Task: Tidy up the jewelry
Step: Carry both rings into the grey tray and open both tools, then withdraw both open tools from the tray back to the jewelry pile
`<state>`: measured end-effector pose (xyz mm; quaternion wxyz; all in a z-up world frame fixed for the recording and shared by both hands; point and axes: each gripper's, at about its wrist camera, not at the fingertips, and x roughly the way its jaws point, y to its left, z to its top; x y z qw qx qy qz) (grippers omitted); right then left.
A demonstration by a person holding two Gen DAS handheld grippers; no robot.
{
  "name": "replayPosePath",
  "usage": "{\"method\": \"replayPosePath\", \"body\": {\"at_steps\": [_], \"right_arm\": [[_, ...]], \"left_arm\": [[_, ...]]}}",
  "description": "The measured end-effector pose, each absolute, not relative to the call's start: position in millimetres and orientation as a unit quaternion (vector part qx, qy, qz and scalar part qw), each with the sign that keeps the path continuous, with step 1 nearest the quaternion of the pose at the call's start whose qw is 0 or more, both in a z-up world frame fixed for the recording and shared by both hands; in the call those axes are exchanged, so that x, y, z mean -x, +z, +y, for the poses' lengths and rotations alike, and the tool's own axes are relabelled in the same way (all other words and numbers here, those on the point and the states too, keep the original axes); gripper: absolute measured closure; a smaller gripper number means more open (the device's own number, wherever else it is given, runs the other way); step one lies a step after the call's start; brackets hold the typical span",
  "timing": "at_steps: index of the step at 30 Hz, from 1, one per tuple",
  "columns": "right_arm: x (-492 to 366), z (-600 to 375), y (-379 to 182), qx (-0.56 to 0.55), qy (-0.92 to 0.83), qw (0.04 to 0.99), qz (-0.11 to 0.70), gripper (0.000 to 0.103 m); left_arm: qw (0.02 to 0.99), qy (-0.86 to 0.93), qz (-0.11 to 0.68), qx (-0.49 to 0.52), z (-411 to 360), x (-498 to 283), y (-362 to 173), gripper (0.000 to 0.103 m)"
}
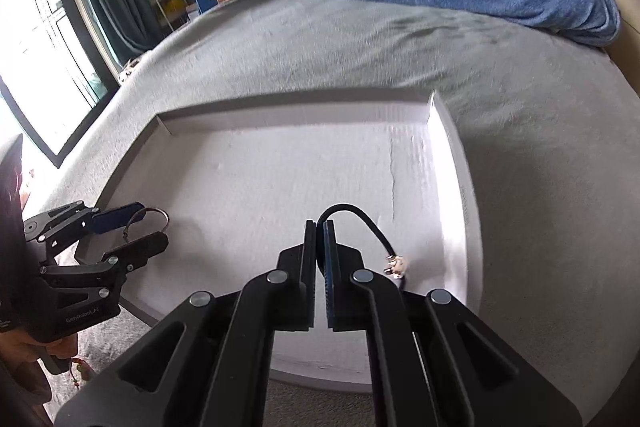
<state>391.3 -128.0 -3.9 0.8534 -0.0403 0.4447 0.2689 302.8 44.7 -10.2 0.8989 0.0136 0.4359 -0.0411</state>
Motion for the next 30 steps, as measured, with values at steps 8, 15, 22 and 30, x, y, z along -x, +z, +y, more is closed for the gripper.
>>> {"method": "replayPosePath", "body": {"at_steps": [8, 15, 22, 30], "right_arm": [[-384.0, -133.0, -10.8, 0.026, 0.269, 0.848, 0.456, 0.097], [-363.5, -146.9, 0.0, 0.017, 0.268, 0.861, 0.431, 0.062], [-314.2, -170.8, 13.7, 0.015, 0.268, 0.886, 0.377, 0.046], [-278.1, -195.0, 13.2, -0.012, 0.265, 0.894, 0.361, 0.041]], "left_arm": [[0.902, -0.052, 0.427, -0.039, 37.4, -302.1, -4.8, 0.043], [0.907, -0.042, 0.417, -0.039, 37.1, -294.4, 2.6, 0.022], [0.918, -0.034, 0.393, -0.023, 43.0, -268.8, 15.5, 0.01], [0.92, -0.026, 0.391, -0.004, 57.2, -231.7, 12.0, 0.009]]}}
